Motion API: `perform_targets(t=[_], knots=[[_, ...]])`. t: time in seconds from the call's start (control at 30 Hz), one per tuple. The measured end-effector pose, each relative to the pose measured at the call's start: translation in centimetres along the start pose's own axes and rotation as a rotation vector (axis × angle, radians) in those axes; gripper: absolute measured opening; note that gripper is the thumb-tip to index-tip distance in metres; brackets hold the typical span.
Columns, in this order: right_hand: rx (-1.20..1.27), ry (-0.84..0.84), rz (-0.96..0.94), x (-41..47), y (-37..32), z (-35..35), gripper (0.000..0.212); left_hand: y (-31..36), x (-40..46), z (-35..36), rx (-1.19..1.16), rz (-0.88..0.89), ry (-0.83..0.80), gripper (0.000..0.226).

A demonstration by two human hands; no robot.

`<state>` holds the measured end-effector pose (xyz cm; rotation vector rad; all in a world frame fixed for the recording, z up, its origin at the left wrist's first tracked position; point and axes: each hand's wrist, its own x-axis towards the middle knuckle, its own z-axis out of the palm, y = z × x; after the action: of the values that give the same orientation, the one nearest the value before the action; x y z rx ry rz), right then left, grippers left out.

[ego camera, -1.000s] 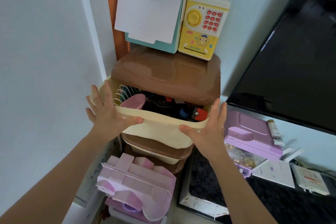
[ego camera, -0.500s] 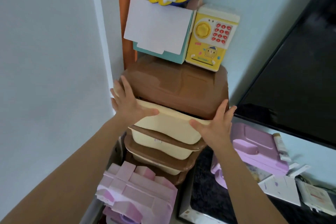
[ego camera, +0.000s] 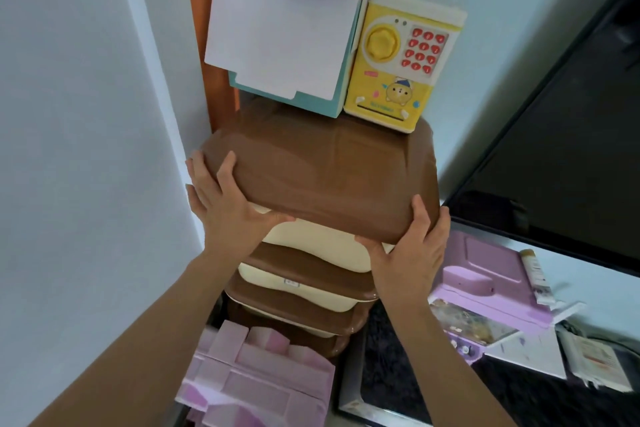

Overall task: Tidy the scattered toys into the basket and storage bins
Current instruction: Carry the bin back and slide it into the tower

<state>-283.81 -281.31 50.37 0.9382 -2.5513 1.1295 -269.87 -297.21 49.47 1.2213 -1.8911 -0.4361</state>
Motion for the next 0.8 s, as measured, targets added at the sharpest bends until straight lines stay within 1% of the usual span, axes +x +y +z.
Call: perform_targets(t=[0.07,0.2,0.3,0.33,0.4,0.43,0.47,0.5,0.57,0.63,0.7,0.77,0.8], knots=[[-0.008,0.020,-0.001,0.0,0.1,0.4,0.089,-0.4,0.2,0.1,0.000,0.003,-0.001,0.108],[-0.038,-0.010,-0.009,0.0,0.3,0.5,0.092,-0.9,0.5,-0.4,0.046,0.053,-0.053,0.099],[-0.075,-0.080,0.014,0.0,0.2,-0.1,0.093,-0.8,0.8,-1.5,0.103,0.056,-0.200,0.098],[-0.094,-0.098,0.015,0.0,0.1,-0.5,0.094,-0.6,0.6,-1.9,0.117,0.063,-0.224,0.097],[-0.128,-0.133,0.012,-0.1,-0.2,-1.2,0.094,-0.2,0.6,-2.9,0.196,0.047,-0.249,0.085],[-0.149,-0.148,0.008,0.0,-0.3,-1.4,0.094,-0.2,0.9,-3.4,0.228,0.033,-0.307,0.082],[-0.171,-0.170,0.010,0.2,-0.3,-1.5,0.094,-0.2,1.2,-3.9,0.236,0.005,-0.364,0.085],[-0.191,-0.197,0.011,0.2,-0.4,-2.1,0.094,0.4,1.0,-4.9,0.235,-0.031,-0.406,0.087],[-0.248,-0.284,0.004,0.4,-0.3,-3.0,0.093,1.2,0.0,-6.6,0.190,-0.043,-0.405,0.080],[-0.307,-0.411,-0.007,0.9,-0.2,-3.8,0.095,1.8,-2.1,-7.9,0.121,-0.052,-0.408,0.076],[-0.292,-0.524,-0.022,1.1,-0.2,-5.4,0.097,3.2,-4.8,-9.5,0.082,-0.079,-0.460,0.077],[-0.228,-0.544,-0.051,1.2,-0.1,-6.5,0.093,4.7,-6.4,-10.9,0.061,-0.083,-0.496,0.077],[-0.183,-0.522,-0.067,1.0,0.2,-7.3,0.090,5.8,-7.0,-11.6,0.055,-0.088,-0.492,0.071]])
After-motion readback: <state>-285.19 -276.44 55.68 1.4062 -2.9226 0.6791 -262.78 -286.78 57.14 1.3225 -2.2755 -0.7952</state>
